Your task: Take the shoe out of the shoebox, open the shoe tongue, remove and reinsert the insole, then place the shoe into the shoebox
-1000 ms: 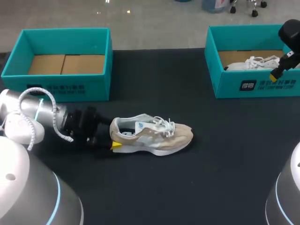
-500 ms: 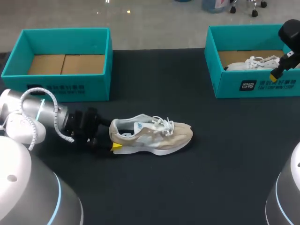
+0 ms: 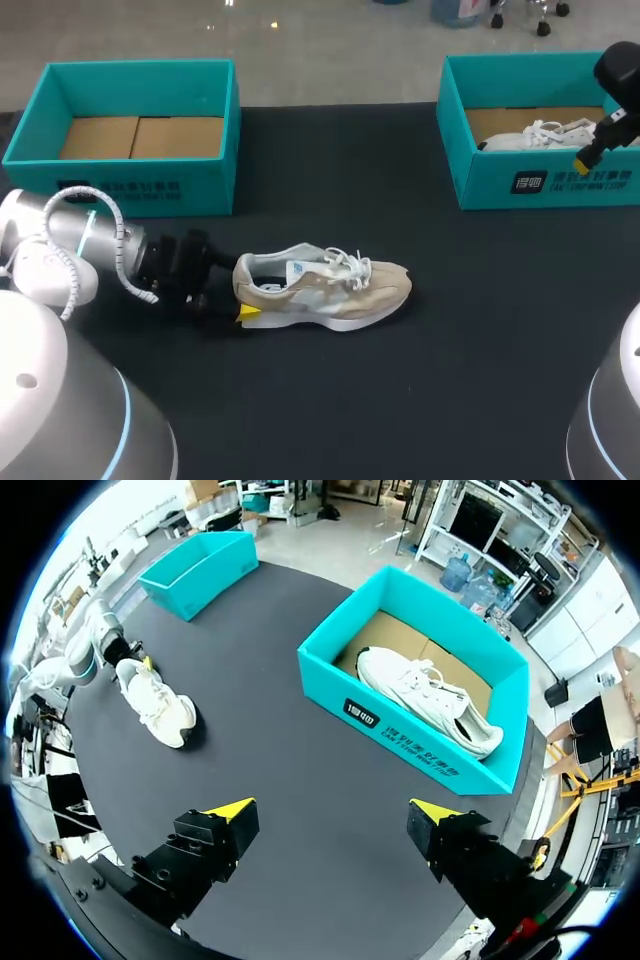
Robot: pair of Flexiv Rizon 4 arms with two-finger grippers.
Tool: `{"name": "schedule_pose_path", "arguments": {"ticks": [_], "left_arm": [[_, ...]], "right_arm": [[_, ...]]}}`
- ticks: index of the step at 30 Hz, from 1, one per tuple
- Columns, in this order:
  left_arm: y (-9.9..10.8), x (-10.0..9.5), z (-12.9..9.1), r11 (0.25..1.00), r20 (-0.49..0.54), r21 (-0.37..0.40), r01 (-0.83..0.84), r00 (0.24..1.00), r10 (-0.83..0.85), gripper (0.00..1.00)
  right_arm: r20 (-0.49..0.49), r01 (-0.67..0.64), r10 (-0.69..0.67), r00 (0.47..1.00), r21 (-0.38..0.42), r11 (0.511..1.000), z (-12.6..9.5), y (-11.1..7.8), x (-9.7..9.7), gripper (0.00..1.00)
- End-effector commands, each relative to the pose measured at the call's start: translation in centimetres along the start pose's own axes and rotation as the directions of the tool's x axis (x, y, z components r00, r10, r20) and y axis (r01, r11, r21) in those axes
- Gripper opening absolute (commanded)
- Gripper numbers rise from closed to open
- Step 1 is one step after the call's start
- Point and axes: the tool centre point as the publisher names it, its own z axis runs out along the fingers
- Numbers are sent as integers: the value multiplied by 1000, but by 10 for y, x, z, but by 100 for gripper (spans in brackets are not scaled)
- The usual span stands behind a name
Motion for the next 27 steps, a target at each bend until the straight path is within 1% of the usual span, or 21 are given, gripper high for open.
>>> {"name": "schedule_pose_path", "arguments": {"ticks": [1, 6, 9, 14, 18, 22, 27], "left_arm": [[0, -1, 1, 1000, 1, -3, 0, 1000, 0, 0], [1, -2, 3, 1000, -14, -11, -9, 1000, 9, 0], [3, -5, 6, 999, -30, -42, -18, 999, 17, 0], [4, -6, 9, 998, -30, -59, -14, 999, 13, 0], [4, -6, 9, 998, -30, -62, -13, 999, 11, 0], [4, -6, 9, 998, -30, -62, -13, 999, 11, 0], [4, -6, 9, 998, -30, -62, -13, 999, 11, 0]], "right_arm": [[22, -41, 41, 999, 13, 999, 8, 3, 15, 100], [20, -82, 81, 996, 22, 996, 12, 0, 24, 100], [25, -111, 111, 994, 24, 993, 12, -3, 24, 100], [23, -155, 155, 988, 17, 988, 5, -11, 25, 100], [21, -169, 169, 985, 13, 986, -2, -15, 32, 100], [33, -176, 175, 984, 24, 984, -8, -18, 45, 100], [42, -156, 154, 987, 45, 987, -11, -19, 76, 100]]}}
